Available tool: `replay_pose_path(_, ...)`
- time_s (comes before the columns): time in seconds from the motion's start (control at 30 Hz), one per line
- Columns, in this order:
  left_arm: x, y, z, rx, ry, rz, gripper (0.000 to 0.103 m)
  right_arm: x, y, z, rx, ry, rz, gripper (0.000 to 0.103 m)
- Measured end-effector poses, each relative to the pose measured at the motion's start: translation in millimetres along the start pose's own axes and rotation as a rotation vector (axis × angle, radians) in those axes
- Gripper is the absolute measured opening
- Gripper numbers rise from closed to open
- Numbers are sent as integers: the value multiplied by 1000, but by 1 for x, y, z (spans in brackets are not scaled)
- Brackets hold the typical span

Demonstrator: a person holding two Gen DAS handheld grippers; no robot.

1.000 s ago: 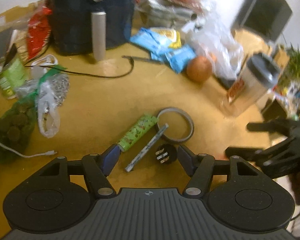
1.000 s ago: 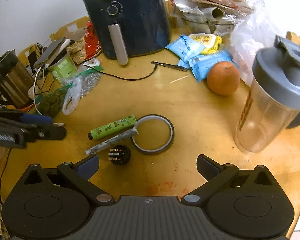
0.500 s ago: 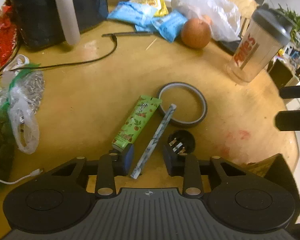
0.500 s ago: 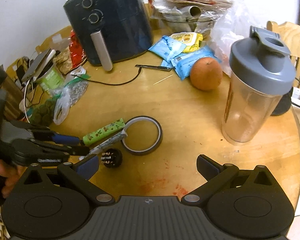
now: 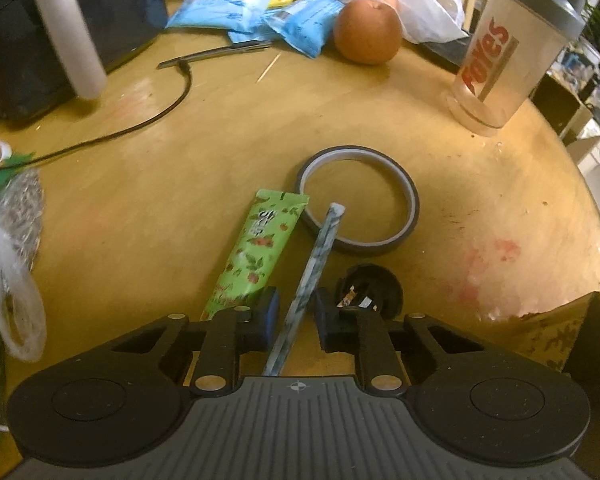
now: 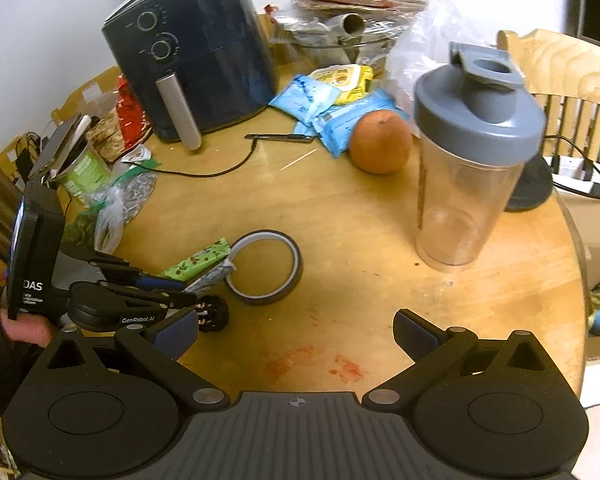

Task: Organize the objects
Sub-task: 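Grasp the grey marbled stick with the left gripper while the right gripper approaches the thin tape ring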

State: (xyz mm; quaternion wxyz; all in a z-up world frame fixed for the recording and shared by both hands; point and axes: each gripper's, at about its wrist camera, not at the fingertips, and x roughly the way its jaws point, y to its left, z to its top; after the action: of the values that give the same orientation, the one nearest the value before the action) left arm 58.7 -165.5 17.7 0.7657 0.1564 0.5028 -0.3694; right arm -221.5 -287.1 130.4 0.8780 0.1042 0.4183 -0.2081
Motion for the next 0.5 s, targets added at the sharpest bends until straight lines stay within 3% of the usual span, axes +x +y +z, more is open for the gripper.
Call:
replay_pose_path(0.2, 5, -5, 1, 22, 0, 15, 10, -5, -6, -4, 27, -3, -14, 103)
replay_pose_path(0.5, -24, -1, -1, -44, -62, 17, 10, -5, -7, -3, 33, -10, -5, 103)
